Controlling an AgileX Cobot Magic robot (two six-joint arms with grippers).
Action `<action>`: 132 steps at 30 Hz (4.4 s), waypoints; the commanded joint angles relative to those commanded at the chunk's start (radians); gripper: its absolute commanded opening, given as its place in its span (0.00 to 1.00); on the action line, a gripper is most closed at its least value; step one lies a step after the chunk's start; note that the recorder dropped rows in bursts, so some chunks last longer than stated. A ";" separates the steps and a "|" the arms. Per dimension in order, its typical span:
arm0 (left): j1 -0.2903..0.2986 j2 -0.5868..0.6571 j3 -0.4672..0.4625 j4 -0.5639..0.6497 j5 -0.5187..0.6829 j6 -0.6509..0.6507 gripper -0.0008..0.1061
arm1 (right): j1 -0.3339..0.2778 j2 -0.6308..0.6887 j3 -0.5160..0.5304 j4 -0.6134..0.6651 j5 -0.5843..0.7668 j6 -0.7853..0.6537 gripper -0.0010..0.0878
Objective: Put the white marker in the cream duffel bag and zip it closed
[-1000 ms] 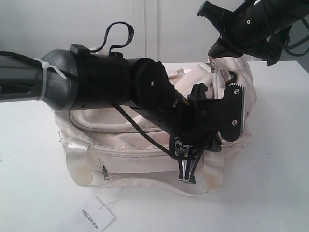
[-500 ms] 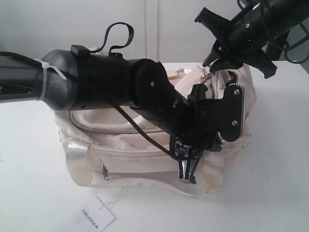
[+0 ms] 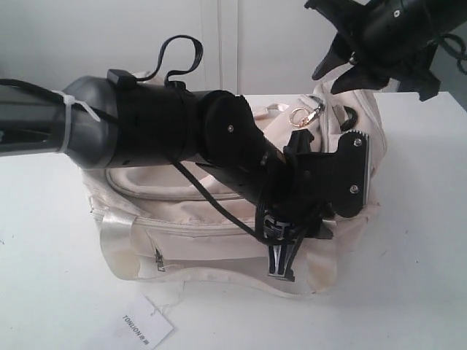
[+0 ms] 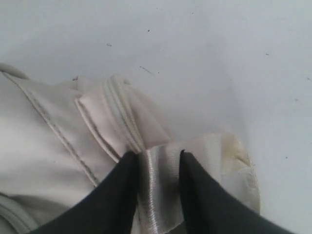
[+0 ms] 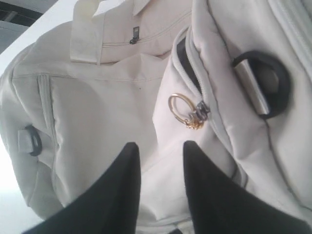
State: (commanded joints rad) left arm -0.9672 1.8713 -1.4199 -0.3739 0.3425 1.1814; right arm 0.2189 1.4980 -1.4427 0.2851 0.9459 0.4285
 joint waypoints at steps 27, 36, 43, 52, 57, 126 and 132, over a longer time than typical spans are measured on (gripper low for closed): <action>0.033 -0.232 0.000 0.011 0.147 -0.292 0.01 | -0.031 -0.129 0.000 -0.234 0.230 -0.138 0.01; 0.170 -0.282 0.000 0.024 0.302 -0.512 0.01 | -0.031 -0.129 0.000 -0.226 0.201 -0.138 0.01; 0.389 -0.329 0.000 0.024 0.478 -0.733 0.01 | -0.031 -0.127 0.000 -0.155 0.181 -0.140 0.01; 0.656 -0.393 0.003 0.055 0.621 -0.865 0.01 | -0.031 -0.127 0.000 -0.148 0.181 -0.140 0.01; 0.744 -0.434 0.052 0.068 0.612 -0.871 0.01 | -0.031 -0.127 0.000 -0.148 0.182 -0.140 0.01; 1.063 -0.606 0.294 0.020 0.651 -0.962 0.01 | -0.031 -0.127 0.002 -0.154 0.174 -0.208 0.01; 1.063 -0.606 0.294 0.020 0.651 -0.962 0.01 | -0.031 -0.127 0.002 -0.154 0.174 -0.208 0.01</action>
State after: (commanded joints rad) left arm 0.0958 1.2655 -1.1254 -0.3537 0.9939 0.2194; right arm 0.1875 1.3709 -1.4408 0.1311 1.1195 0.2202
